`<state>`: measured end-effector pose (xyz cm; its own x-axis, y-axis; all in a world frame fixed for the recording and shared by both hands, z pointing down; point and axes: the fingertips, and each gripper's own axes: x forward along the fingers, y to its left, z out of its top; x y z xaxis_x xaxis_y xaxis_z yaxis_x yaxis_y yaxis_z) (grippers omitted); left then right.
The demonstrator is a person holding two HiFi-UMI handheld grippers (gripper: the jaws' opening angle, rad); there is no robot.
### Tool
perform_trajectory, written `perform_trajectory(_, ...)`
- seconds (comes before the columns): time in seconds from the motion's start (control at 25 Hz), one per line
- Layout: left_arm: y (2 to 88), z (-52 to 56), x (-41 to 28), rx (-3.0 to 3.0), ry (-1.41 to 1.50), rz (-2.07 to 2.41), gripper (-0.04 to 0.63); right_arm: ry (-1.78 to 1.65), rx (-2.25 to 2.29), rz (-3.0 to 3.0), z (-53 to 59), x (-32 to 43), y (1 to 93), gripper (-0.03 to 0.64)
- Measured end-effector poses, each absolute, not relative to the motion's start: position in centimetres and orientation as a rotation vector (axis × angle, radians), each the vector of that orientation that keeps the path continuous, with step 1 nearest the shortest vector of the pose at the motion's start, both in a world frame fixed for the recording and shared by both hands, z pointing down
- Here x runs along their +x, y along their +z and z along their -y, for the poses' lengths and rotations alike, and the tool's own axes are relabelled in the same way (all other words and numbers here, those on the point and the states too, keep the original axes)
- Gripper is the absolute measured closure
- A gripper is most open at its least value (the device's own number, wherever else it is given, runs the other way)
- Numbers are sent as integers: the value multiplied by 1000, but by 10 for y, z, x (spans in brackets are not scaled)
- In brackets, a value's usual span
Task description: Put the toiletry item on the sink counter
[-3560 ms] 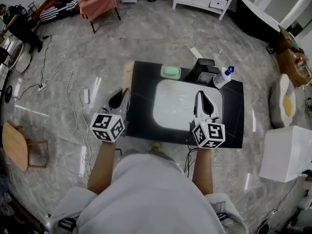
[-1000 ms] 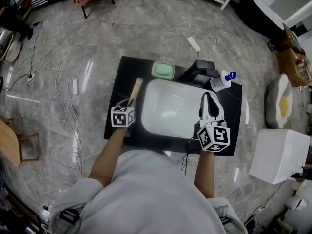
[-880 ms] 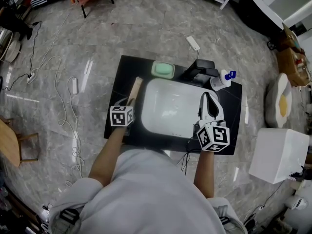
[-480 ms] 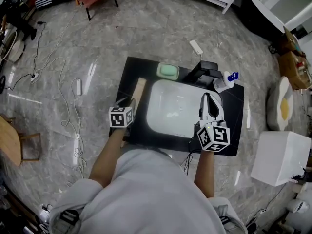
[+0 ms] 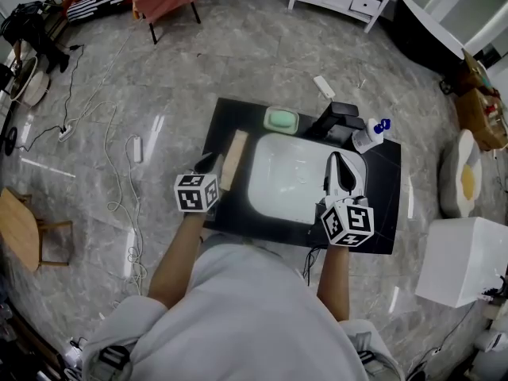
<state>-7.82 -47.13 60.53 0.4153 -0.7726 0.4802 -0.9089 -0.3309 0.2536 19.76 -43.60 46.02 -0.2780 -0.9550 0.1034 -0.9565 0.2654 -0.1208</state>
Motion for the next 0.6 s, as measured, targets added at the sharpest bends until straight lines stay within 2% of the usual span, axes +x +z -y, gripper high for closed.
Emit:
perform_trajectory(0.24,551,462,-84,2272,297,1494,588,237,1895,2522,421,194,452,614)
perform_trajectory(0.6,477,442,-80,2399,221,1533,597,225,1903,2550,401,193,444,614)
